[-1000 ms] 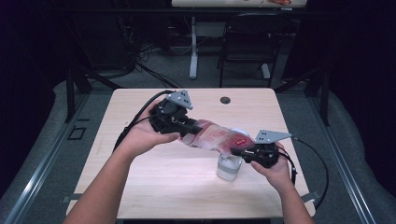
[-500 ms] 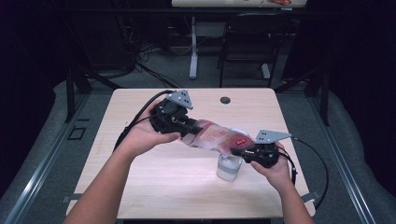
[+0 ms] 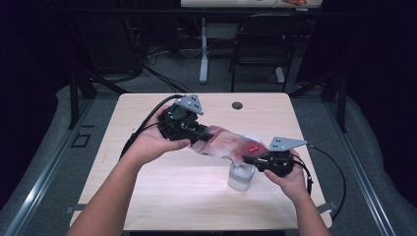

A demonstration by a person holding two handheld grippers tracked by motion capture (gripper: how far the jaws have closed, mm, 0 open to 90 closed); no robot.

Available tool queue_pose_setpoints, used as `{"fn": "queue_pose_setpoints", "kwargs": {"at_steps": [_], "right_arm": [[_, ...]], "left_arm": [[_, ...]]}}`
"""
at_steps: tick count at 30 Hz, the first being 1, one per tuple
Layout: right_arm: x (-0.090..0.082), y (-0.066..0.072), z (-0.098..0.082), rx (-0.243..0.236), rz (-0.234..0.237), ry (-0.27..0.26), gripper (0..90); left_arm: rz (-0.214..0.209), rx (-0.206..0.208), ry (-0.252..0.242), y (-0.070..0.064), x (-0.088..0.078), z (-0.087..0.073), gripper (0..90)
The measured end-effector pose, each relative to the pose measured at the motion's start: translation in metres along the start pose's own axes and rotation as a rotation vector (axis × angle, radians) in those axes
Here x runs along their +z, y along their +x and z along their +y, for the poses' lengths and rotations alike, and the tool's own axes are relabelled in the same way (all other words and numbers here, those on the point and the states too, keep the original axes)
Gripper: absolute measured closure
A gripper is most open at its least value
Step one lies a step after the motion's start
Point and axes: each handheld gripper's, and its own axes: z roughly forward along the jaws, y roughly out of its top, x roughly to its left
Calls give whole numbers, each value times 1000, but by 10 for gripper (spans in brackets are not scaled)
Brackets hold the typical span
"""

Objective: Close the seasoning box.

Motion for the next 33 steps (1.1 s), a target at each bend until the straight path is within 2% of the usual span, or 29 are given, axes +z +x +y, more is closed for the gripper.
{"fn": "queue_pose_setpoints", "kwargs": {"at_steps": [33], "right_arm": [[0, 0, 0, -2, -2, 0, 786]], "left_arm": [[1, 7, -9, -1, -1, 2, 764]]}}
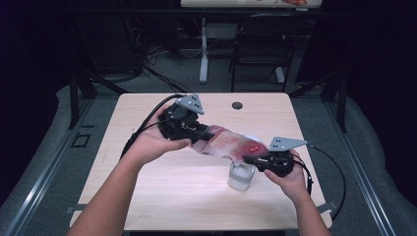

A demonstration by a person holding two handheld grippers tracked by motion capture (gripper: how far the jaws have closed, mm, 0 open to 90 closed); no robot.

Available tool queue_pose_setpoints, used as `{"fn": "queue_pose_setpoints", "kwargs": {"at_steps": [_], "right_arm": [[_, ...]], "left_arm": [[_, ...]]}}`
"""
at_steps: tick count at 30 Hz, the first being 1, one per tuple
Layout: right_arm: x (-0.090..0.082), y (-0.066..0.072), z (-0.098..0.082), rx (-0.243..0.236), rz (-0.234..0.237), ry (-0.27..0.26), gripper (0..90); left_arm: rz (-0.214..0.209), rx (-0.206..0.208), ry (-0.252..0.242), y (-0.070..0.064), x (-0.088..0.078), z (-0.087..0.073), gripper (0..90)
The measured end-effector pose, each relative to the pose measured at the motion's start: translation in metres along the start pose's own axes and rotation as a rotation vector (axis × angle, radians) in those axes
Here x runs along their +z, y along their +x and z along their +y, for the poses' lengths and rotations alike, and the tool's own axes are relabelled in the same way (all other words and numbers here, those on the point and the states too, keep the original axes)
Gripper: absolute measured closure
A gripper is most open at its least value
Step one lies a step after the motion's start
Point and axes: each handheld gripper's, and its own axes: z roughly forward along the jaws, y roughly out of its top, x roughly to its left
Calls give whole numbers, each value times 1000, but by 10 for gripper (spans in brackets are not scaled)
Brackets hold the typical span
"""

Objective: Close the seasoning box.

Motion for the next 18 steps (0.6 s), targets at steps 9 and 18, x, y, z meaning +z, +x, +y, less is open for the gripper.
{"fn": "queue_pose_setpoints", "kwargs": {"at_steps": [9, 18], "right_arm": [[-1, -1, 0, 0, -2, 2, 786], [-1, -1, 0, 0, -3, 4, 785]], "left_arm": [[2, 1, -3, -1, 1, 1, 765], [-2, 3, 1, 0, 2, 0, 764]]}}
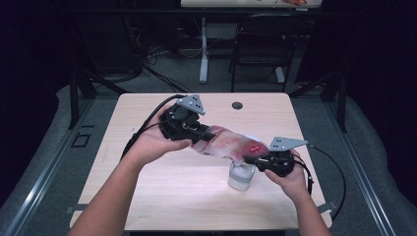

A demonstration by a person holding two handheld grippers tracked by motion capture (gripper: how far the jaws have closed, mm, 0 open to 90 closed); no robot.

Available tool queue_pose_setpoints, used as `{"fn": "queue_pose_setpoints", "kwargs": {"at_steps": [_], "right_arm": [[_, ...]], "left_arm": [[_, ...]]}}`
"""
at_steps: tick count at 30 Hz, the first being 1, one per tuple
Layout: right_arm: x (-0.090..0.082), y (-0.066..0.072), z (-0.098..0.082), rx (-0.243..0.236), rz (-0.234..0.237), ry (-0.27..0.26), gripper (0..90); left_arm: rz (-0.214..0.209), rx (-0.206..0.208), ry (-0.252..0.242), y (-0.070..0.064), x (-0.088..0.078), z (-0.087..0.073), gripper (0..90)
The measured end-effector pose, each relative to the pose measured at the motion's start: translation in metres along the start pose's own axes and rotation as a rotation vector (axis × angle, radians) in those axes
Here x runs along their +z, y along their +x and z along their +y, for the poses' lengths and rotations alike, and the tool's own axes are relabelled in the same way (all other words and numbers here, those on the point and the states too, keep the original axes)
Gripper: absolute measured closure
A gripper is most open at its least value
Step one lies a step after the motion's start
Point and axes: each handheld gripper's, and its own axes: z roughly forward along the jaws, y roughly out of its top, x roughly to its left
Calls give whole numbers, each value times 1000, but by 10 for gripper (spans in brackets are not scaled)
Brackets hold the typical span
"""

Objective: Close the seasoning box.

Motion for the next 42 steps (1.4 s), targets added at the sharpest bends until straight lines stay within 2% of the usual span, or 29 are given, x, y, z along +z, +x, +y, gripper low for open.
{"fn": "queue_pose_setpoints", "kwargs": {"at_steps": [11, 42], "right_arm": [[0, 1, 0, -4, 0, 1, 782], [0, 3, 1, -11, 8, -12, 764]], "left_arm": [[-7, -12, -6, 2, 1, -6, 765], [-3, -90, -20, 13, -3, -37, 759]]}}
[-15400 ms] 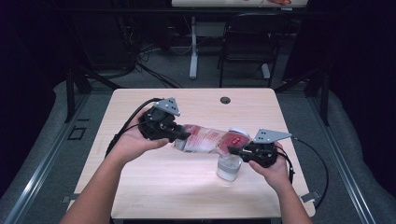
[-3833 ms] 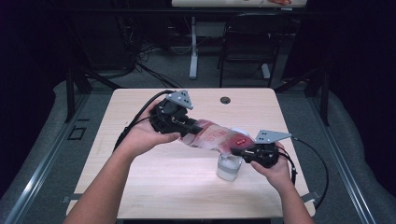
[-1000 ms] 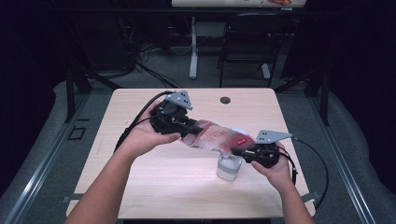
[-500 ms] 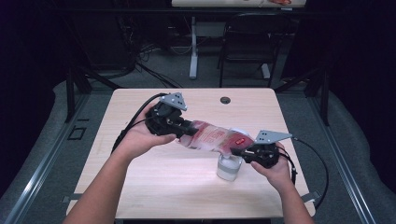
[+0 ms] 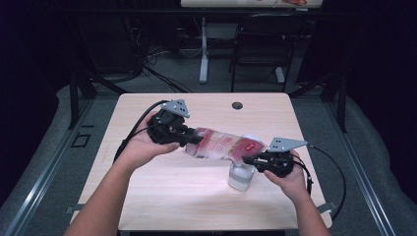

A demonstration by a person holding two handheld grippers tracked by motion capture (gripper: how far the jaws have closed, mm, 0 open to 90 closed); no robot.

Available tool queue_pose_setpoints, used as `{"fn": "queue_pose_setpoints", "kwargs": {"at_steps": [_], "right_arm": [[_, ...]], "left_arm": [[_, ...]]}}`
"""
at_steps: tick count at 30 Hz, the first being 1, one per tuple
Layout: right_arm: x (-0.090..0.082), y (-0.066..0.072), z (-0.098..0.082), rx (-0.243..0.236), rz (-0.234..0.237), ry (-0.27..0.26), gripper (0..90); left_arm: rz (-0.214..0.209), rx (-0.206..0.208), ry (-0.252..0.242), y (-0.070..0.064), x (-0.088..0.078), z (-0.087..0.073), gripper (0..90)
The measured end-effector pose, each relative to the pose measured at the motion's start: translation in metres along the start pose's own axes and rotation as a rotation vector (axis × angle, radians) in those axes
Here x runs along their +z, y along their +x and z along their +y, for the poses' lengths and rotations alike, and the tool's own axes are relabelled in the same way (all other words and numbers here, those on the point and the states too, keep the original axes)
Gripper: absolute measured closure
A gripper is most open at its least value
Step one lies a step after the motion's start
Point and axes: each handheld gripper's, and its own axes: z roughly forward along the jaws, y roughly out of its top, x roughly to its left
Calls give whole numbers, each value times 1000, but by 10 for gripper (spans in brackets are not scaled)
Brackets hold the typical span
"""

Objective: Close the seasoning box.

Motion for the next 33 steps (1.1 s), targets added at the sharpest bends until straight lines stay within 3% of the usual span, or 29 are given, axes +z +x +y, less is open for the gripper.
{"fn": "queue_pose_setpoints", "kwargs": {"at_steps": [21, 33], "right_arm": [[2, 0, -1, 4, 33, 1, 767], [2, 0, -2, 8, 54, -8, 863]], "left_arm": [[-1, -29, -14, 6, -2, -18, 758], [-7, -45, -26, 9, -3, -28, 755]]}}
